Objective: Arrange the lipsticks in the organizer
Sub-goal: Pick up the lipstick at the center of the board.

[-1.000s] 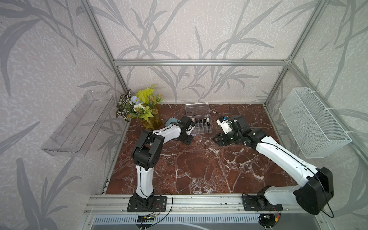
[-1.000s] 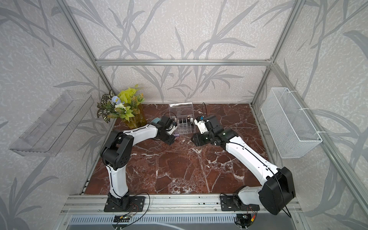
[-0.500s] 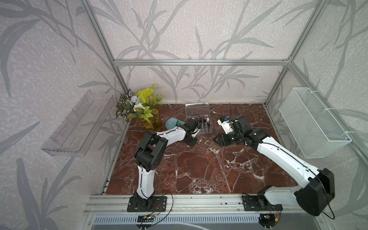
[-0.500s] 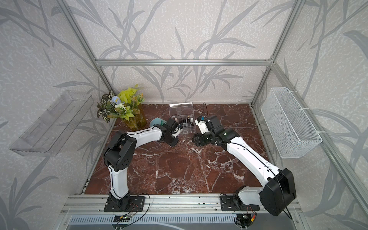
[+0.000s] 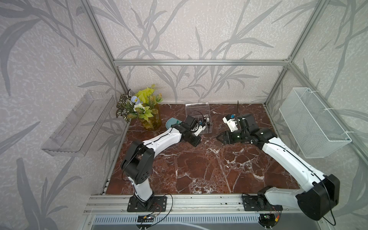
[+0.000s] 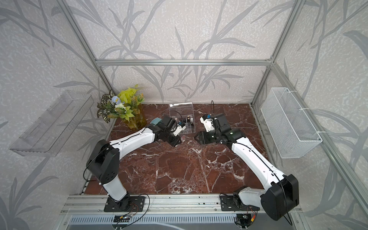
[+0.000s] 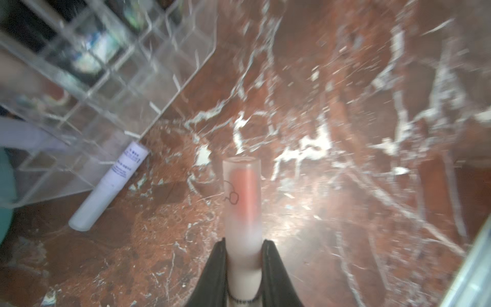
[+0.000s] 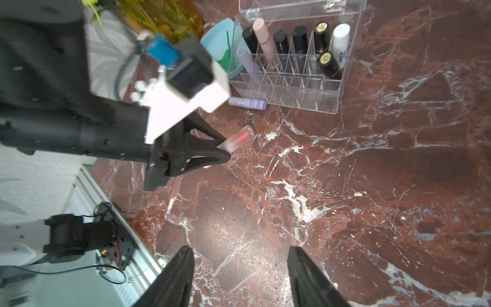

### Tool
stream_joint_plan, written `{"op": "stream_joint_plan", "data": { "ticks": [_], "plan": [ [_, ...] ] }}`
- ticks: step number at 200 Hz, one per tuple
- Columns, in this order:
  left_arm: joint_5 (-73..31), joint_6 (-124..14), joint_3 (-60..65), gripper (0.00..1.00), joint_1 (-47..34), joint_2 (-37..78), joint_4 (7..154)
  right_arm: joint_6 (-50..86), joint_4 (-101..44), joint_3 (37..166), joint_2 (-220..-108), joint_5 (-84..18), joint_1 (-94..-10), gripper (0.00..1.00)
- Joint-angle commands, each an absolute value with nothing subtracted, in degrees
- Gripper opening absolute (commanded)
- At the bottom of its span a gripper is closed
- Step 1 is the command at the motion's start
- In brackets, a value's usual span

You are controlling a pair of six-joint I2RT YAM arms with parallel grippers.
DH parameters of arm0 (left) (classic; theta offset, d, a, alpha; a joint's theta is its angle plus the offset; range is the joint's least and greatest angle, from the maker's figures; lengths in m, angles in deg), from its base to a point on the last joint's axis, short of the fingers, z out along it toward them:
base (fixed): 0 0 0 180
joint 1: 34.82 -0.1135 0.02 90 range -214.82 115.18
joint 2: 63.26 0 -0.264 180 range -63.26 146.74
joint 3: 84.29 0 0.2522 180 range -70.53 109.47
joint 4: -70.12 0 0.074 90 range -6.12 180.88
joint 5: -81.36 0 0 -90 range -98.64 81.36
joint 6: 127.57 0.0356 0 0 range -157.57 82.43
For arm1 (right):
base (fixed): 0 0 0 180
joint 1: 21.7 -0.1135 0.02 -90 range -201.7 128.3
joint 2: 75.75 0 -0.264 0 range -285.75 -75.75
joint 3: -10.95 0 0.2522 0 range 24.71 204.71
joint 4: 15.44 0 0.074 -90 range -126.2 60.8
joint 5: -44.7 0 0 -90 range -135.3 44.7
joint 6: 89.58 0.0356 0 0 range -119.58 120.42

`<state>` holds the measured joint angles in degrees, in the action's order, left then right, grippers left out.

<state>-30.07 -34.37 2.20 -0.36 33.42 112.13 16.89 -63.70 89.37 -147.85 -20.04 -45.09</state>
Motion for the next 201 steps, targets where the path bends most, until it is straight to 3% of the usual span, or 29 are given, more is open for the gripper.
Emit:
{"op": "stream_joint_plan", "data": {
  "ticks": [1,51,85,201],
  "plan": [
    [-41.8,-35.7,3.2,0.15,-0.2,29.2,111.3,22.2,-60.5,89.6,-145.0,-8.0,-41.7,0.64],
    [-57.4,-39.1,-0.7,0.15,-0.3,23.9,102.7,27.6,-54.0,91.0,-144.9,8.3,-40.3,0.76],
    [-65.4,-44.3,-3.6,0.15,-0.7,21.2,94.3,29.9,-49.2,90.4,-144.4,14.9,-40.1,0.78],
    [-71.2,-51.8,-6.6,0.15,-0.7,17.0,83.9,25.9,-50.7,90.4,-145.3,14.3,-40.2,0.74]
  ]
}}
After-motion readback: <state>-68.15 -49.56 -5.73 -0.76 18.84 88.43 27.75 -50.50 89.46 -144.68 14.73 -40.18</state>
